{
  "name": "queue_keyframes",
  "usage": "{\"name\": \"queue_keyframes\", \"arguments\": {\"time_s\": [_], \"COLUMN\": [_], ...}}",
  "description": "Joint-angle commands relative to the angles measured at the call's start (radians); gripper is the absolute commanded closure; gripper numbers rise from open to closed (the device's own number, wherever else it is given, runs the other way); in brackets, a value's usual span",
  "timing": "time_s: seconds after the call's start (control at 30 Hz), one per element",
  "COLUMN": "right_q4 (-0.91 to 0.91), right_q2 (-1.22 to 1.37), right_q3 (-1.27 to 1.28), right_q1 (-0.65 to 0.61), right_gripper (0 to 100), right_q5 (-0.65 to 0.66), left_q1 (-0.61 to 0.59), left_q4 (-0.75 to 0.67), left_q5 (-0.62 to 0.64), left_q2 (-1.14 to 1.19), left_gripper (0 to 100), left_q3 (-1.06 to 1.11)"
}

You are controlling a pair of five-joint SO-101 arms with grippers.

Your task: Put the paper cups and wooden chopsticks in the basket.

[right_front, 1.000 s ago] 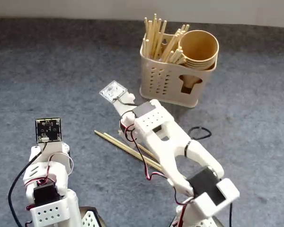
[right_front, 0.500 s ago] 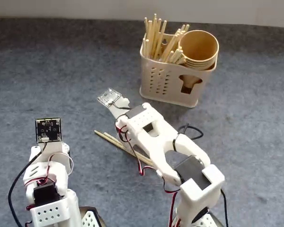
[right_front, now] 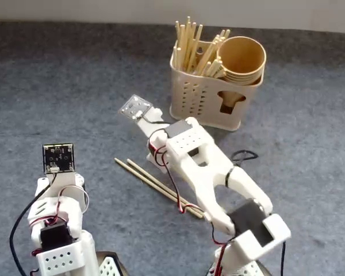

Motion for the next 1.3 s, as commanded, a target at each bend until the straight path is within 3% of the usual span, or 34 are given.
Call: {"name": "queue_keyframes", "arguments": {"time_s": [0.0,0.2,0.57,0.9,1.27], "right_q4": [0.093,0.154,0.104,-0.168,-0.582], "right_q2": [-0.171,-0.366,-0.670,-0.846,-0.914], "right_q3": [-0.010,-0.010,-0.010,-0.018,-0.015], "right_q1": [0.016,0.016,0.018,0.081,0.094], "right_gripper": [99.3,99.3,99.3,99.3,99.3], "right_q5": [0.077,0.083,0.077,0.077,0.077], "left_q1": [-0.015,-0.015,-0.015,-0.015,-0.015], "left_q4": [-0.015,-0.015,-0.015,-0.015,-0.015], "left_q5": [0.009,0.009,0.009,0.009,0.009], "left_q2": [-0.007,-0.007,-0.007,-0.007,-0.007], "left_gripper": [98,98,98,98,98], "left_q3": [0.019,0.019,0.019,0.019,0.019]}}
